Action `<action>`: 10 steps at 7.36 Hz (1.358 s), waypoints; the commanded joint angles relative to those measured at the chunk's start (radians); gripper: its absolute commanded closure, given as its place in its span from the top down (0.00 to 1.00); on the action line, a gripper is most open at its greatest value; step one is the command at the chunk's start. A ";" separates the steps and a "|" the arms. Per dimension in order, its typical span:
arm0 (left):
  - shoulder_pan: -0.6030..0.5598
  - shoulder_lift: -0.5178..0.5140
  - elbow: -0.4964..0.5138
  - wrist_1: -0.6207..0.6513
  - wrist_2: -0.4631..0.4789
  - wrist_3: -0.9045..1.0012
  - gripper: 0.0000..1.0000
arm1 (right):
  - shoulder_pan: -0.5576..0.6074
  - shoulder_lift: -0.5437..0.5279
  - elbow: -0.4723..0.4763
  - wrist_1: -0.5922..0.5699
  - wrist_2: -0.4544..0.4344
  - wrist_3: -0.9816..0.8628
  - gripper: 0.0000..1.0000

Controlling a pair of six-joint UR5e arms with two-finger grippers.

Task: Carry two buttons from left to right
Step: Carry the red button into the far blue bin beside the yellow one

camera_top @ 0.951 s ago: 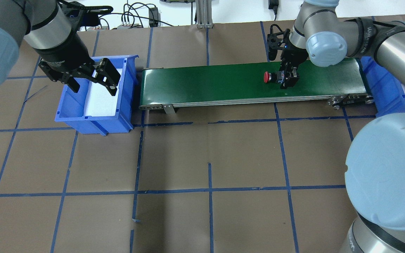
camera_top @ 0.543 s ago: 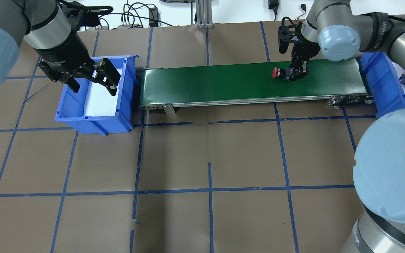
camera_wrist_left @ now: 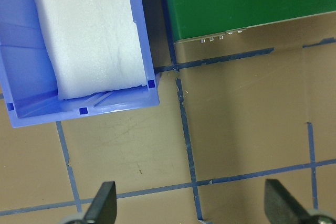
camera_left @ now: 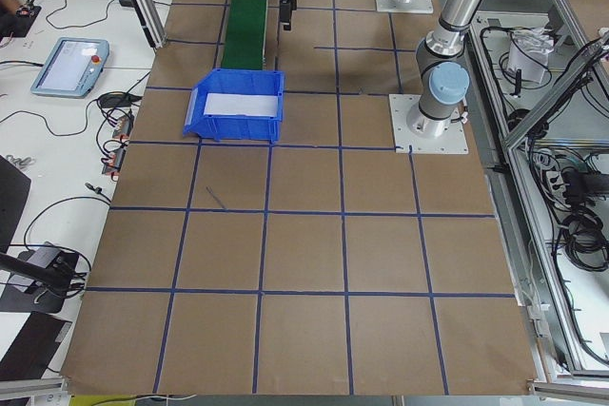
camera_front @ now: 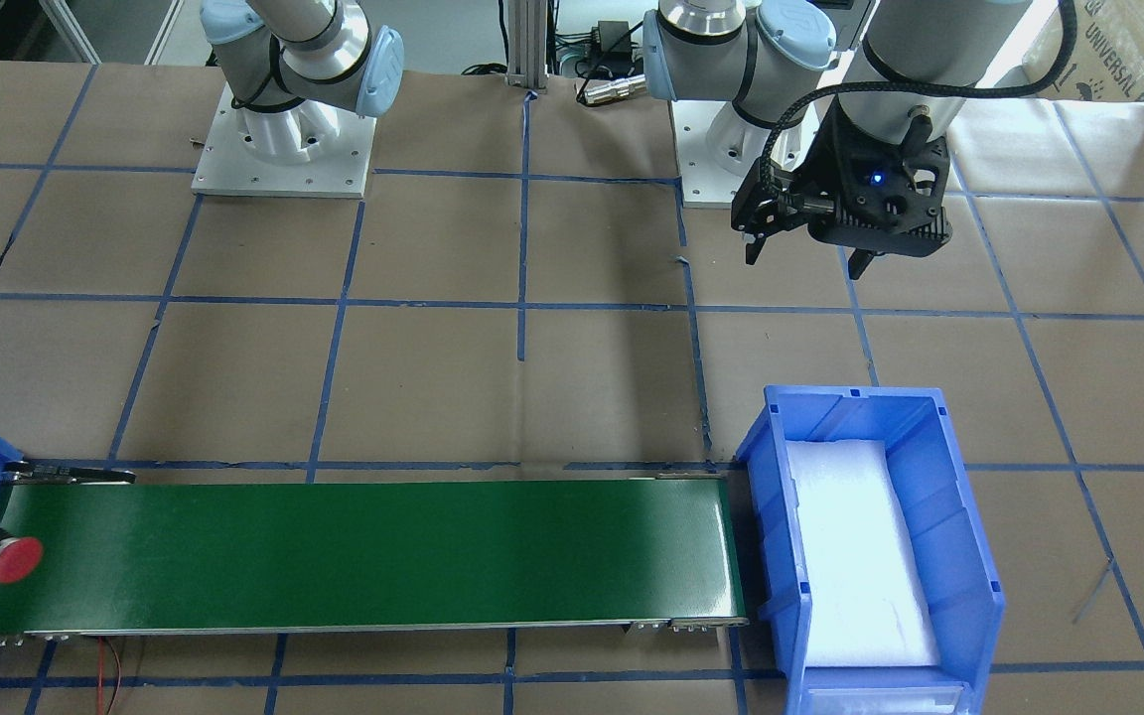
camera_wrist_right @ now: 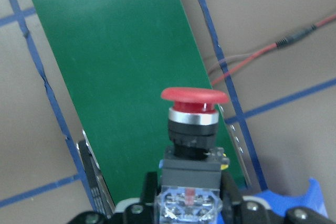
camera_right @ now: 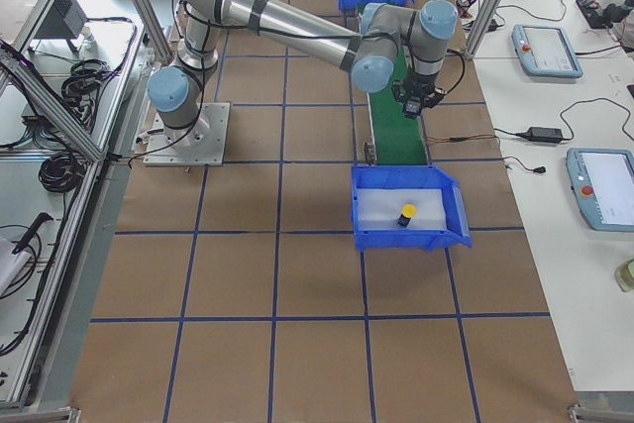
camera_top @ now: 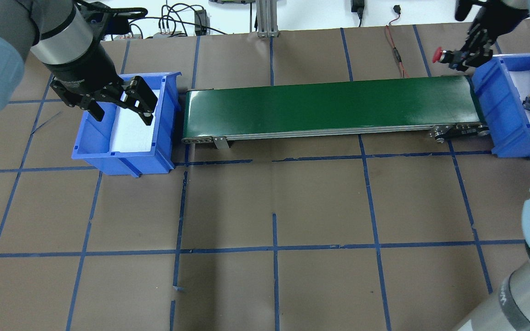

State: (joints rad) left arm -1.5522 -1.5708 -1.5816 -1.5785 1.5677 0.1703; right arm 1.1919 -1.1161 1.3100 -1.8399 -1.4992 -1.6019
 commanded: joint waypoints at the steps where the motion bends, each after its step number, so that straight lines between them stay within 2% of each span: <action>1: 0.000 0.000 0.000 0.000 0.000 0.000 1.00 | -0.136 0.015 -0.018 -0.067 -0.019 -0.082 0.07; 3: 0.000 0.000 0.000 0.000 0.000 0.000 1.00 | -0.280 0.025 0.001 -0.030 -0.016 -0.084 0.11; 4: 0.000 0.000 0.000 -0.001 0.000 0.000 1.00 | -0.308 0.038 0.024 -0.035 -0.019 -0.081 0.12; 5: 0.000 0.000 0.000 -0.001 0.002 0.000 1.00 | -0.308 0.053 0.070 -0.029 -0.019 -0.050 0.19; 7: 0.000 0.000 0.000 -0.001 0.000 0.000 1.00 | -0.304 0.053 0.136 -0.100 -0.019 0.005 0.23; 8: 0.000 0.000 0.000 0.000 0.000 0.000 1.00 | -0.304 0.062 0.141 -0.098 -0.021 0.008 0.31; 10: 0.000 0.000 0.000 -0.001 0.000 0.000 1.00 | -0.304 0.085 0.140 -0.101 -0.010 0.028 0.83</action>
State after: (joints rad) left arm -1.5524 -1.5708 -1.5815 -1.5795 1.5678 0.1703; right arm 0.8883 -1.0453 1.4497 -1.9391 -1.5169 -1.5865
